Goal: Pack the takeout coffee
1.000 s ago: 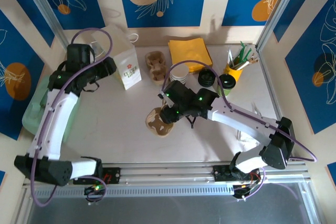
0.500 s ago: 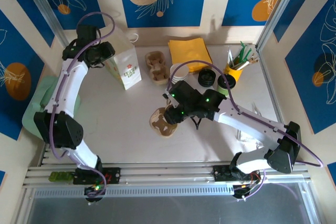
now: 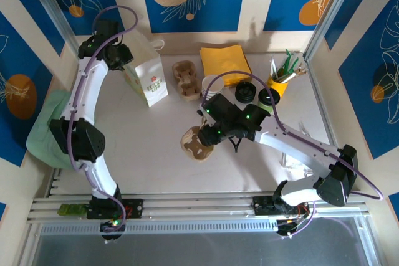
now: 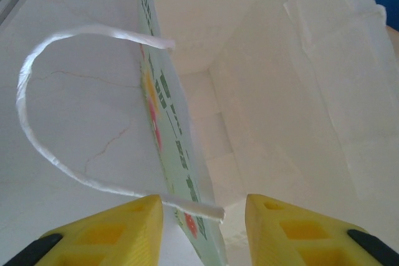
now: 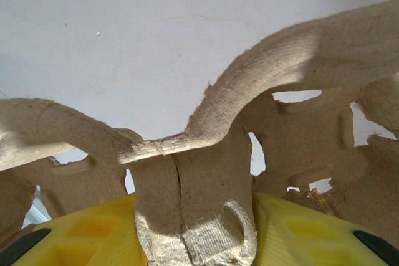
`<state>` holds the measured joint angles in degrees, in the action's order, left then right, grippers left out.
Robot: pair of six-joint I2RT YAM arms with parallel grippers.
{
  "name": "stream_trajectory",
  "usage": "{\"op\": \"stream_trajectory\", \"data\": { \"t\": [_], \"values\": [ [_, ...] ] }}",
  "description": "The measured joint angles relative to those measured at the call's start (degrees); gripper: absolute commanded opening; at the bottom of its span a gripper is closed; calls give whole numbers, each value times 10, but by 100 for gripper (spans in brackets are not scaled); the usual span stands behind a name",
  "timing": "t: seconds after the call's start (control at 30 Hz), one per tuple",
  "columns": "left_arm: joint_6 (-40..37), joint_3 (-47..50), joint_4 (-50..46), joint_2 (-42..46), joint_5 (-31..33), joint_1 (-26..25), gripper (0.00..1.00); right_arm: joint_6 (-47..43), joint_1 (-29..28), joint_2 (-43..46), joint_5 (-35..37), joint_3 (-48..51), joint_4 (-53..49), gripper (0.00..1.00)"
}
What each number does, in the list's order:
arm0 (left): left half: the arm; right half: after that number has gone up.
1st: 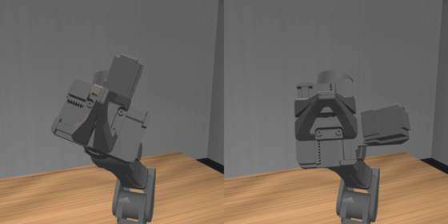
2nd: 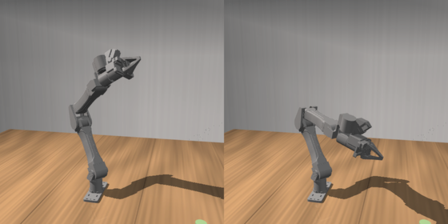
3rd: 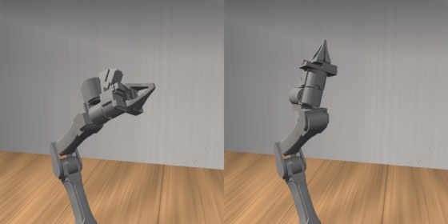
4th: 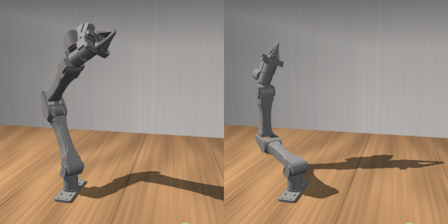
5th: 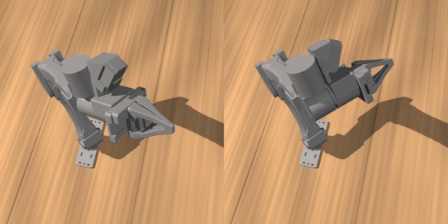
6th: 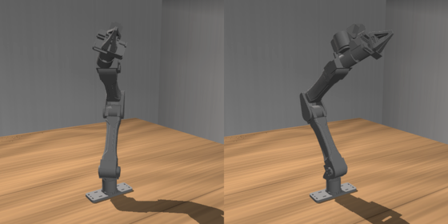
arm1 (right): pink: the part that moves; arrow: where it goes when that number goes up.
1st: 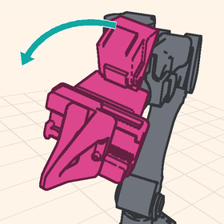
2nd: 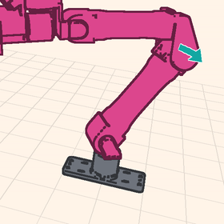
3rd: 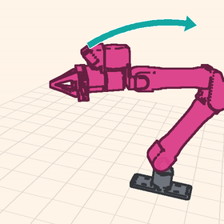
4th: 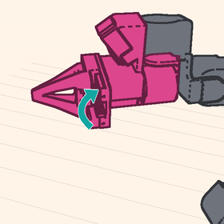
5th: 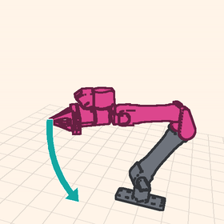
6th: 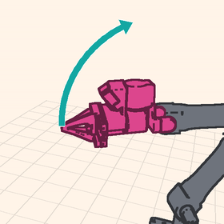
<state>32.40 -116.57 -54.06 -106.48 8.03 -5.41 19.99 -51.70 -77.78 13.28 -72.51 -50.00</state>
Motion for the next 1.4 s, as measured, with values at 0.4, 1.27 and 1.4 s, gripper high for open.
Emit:
{"op": "stream_trajectory", "data": {
  "t": [0.4, 1.27, 1.4],
  "values": [
    [-17, -39, -30, -35, 0, 0, 18, 1, 18, 1, -3, 0, -7, 45],
    [-29, 76, -59, 110, -53, -14, 0, 24, 36, 53, -24, 10, -24, 45],
    [-29, 160, -66, 196, -85, -16, 0, 28, 42, 69, -29, 10, -29, 44]
  ]
}}
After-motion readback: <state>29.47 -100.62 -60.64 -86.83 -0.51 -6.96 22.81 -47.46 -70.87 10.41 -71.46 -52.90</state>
